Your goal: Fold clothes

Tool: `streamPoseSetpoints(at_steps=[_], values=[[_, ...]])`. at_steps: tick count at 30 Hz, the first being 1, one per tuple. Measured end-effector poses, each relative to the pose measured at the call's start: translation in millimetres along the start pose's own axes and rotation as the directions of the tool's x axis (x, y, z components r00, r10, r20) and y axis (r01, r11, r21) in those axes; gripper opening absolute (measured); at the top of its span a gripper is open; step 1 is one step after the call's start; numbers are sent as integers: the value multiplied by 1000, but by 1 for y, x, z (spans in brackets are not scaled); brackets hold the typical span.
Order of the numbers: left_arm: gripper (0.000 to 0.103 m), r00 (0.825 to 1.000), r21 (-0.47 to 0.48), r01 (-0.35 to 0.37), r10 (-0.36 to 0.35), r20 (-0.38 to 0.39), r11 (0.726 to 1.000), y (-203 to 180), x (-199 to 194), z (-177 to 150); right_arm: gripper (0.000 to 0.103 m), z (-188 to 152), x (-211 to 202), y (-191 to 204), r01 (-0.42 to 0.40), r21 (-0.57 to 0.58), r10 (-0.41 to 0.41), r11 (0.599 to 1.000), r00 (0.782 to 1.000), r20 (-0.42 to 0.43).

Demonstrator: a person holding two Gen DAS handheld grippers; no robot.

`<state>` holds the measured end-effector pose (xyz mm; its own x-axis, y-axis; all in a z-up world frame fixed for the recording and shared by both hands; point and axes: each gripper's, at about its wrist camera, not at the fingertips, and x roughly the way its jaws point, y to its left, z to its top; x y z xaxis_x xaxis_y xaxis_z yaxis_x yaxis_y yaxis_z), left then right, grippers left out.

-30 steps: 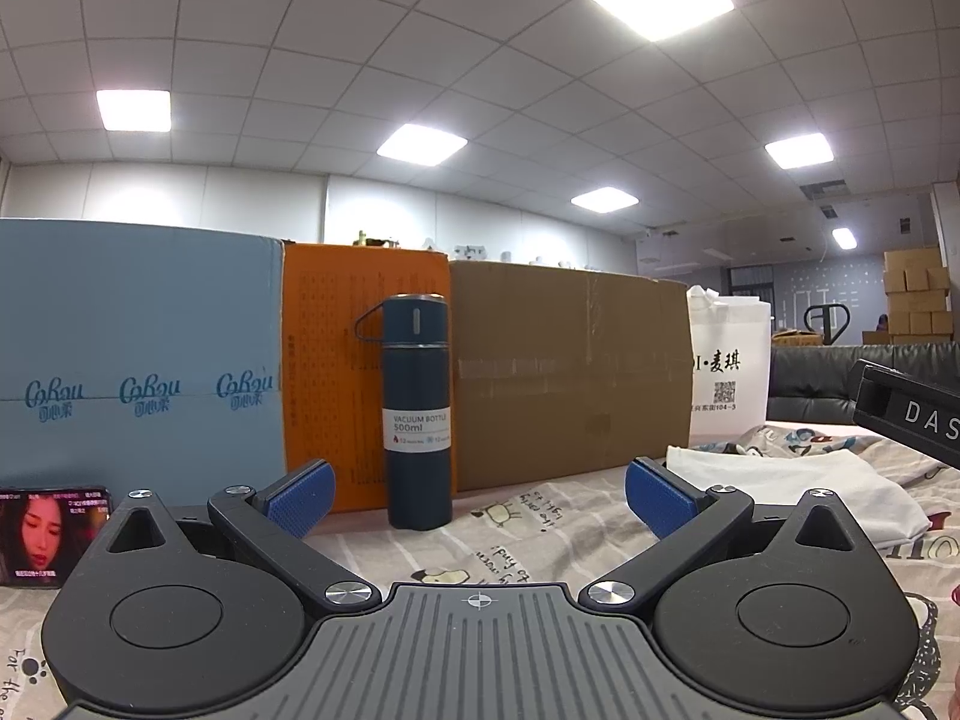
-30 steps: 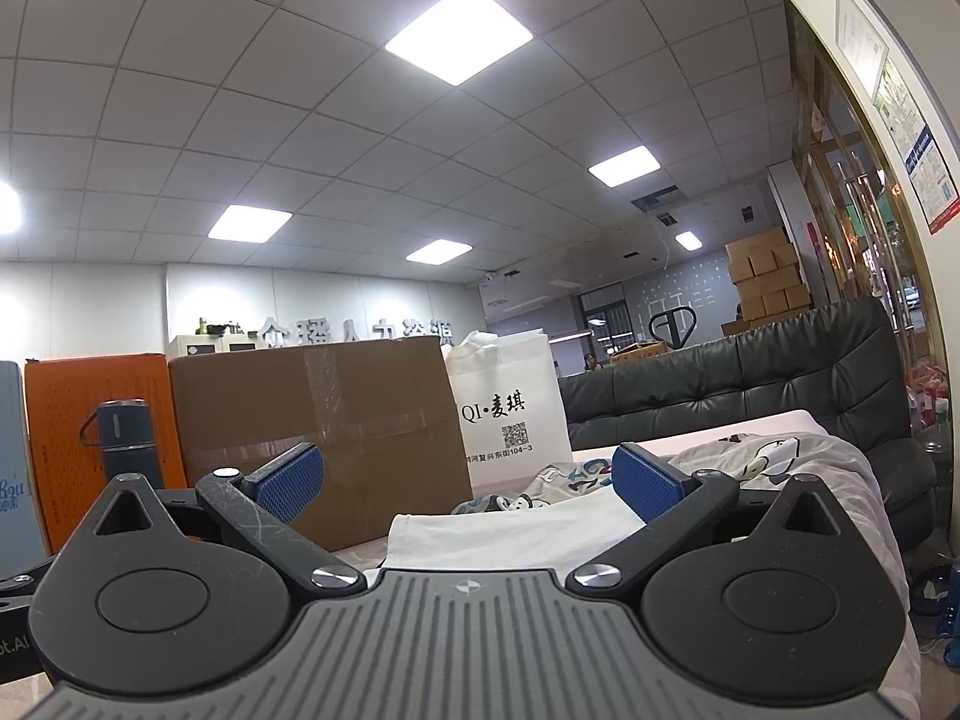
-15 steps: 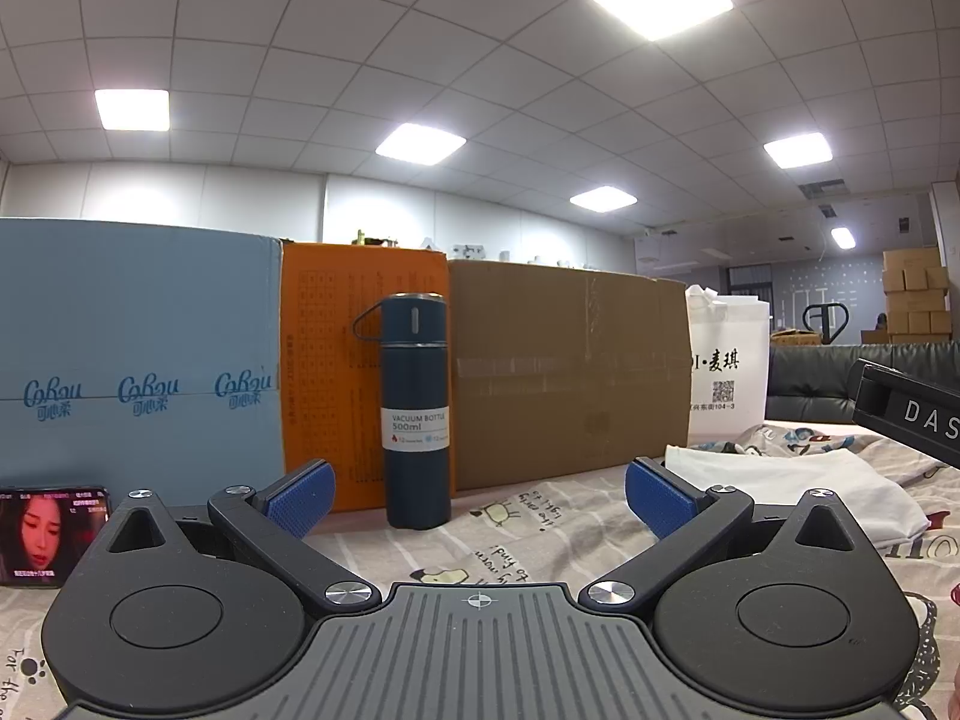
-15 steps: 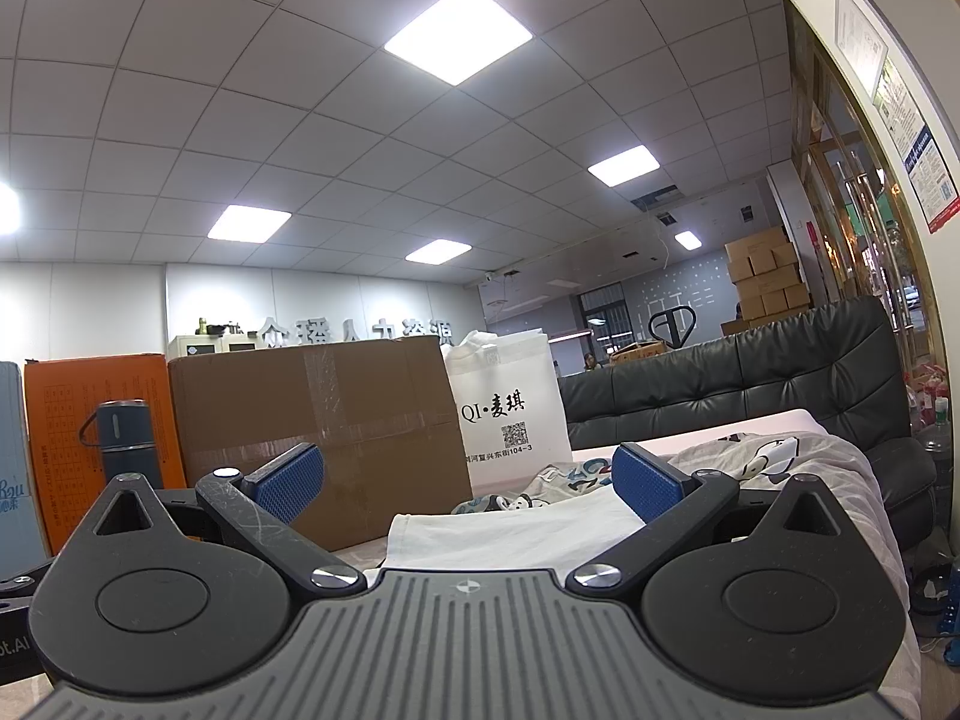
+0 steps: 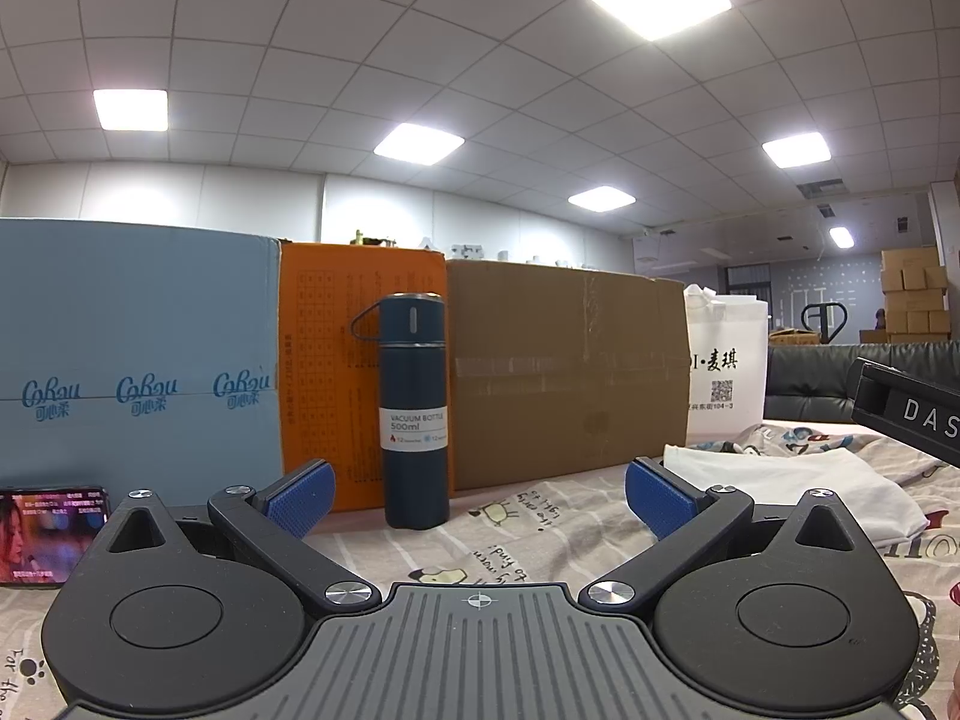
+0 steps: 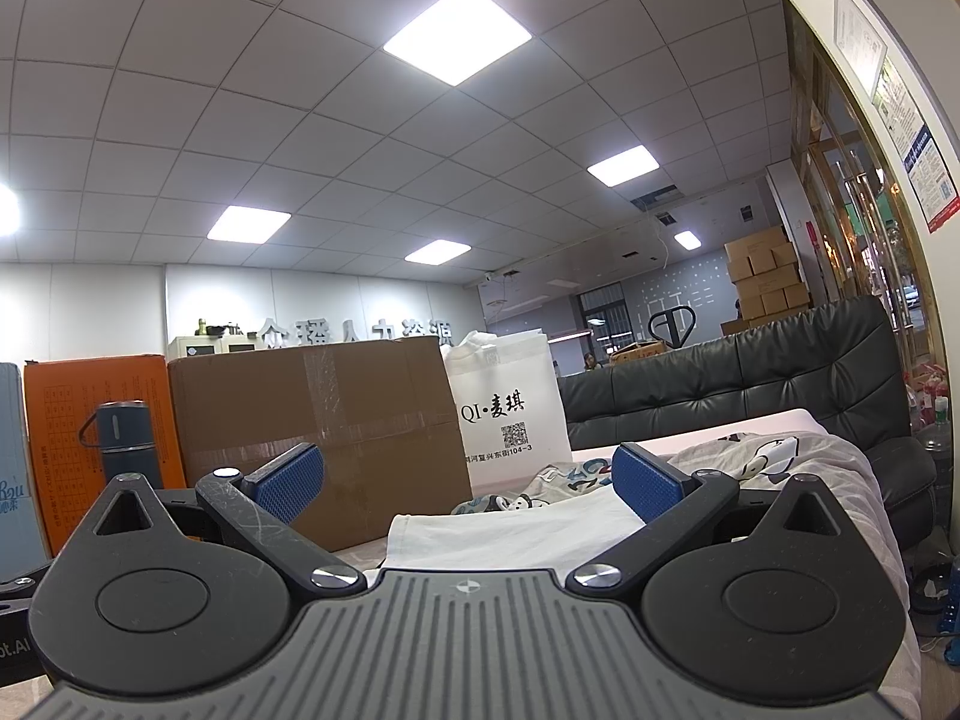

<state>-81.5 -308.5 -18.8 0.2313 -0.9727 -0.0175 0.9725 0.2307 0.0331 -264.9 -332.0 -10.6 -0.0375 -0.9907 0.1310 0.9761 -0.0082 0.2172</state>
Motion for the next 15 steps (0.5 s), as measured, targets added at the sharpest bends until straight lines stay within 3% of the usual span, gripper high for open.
streamPoseSetpoints(at_steps=[15], values=[[103, 1000, -1, 1, -1, -2, 1000, 1, -1, 0, 103, 1, -1, 0, 1, 0, -1, 1000, 1000, 0]])
